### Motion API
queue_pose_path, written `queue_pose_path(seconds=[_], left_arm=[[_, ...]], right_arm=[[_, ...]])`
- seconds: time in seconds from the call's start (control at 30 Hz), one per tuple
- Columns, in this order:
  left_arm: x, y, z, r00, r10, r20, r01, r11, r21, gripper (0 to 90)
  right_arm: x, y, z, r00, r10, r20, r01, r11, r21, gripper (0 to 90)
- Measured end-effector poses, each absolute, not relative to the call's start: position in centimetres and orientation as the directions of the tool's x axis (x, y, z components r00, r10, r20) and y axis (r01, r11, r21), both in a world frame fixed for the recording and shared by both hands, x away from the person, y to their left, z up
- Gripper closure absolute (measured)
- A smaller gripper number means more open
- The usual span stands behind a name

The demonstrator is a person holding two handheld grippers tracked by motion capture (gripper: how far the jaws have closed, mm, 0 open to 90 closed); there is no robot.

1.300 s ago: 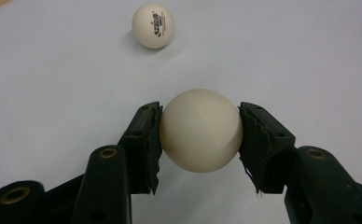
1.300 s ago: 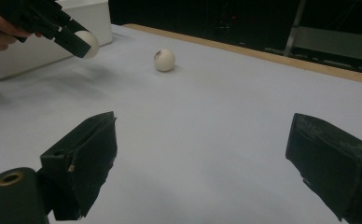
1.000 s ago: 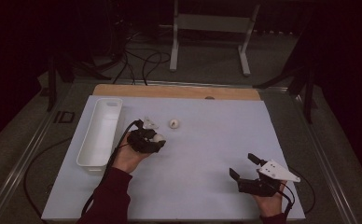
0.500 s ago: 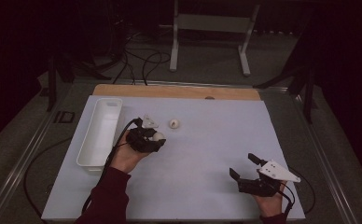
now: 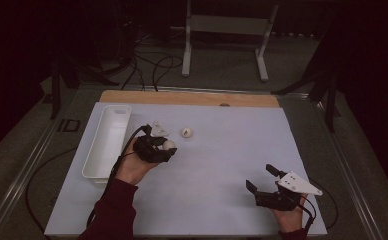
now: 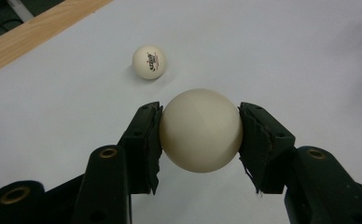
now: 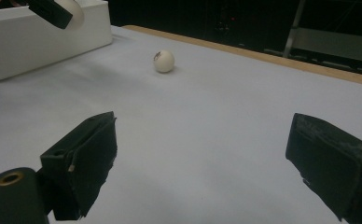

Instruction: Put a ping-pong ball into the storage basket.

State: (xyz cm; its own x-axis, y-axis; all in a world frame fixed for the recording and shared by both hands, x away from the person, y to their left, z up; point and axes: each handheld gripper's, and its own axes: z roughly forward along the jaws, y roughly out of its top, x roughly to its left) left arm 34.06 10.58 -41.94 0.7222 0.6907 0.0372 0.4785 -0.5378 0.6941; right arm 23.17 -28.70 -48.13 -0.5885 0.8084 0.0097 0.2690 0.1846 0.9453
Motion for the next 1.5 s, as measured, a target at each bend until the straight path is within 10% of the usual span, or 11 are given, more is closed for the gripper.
queue_pose_path(seconds=[1.5], left_arm=[[33.7,12.5,-40.4,0.762,0.647,0.037,0.438,-0.555,0.707,51.5]], right_arm=[[23.2,-28.7,-48.2,-0.588,0.809,0.010,0.271,0.185,0.945,8.5]])
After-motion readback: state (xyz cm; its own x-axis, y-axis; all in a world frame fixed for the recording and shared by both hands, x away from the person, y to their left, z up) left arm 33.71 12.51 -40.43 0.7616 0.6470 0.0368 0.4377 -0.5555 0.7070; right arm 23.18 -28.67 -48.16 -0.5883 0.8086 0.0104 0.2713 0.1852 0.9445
